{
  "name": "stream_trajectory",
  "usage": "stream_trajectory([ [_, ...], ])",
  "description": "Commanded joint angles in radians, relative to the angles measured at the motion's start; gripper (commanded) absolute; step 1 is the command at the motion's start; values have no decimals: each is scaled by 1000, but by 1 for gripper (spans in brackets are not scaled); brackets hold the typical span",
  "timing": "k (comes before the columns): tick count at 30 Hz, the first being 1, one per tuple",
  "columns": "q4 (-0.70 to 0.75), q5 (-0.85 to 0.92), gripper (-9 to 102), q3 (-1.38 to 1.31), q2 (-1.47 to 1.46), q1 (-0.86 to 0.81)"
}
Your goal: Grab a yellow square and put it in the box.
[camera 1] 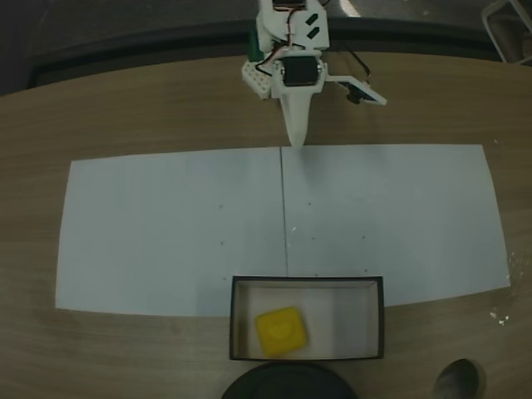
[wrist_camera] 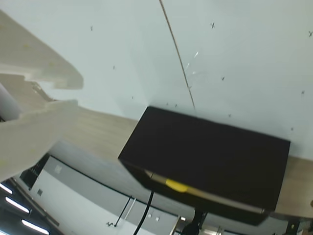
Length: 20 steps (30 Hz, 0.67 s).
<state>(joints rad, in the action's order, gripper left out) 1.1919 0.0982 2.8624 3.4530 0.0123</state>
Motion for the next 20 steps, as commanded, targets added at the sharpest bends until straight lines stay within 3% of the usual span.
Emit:
stream_trajectory([
  [1, -17, -92, 0, 28, 23, -3],
  [4, -12, -219, 0, 72, 23, -8],
  [12, 100, -184, 0, 138, 23, -3],
  [20, 100, -189, 0, 138, 23, -3],
])
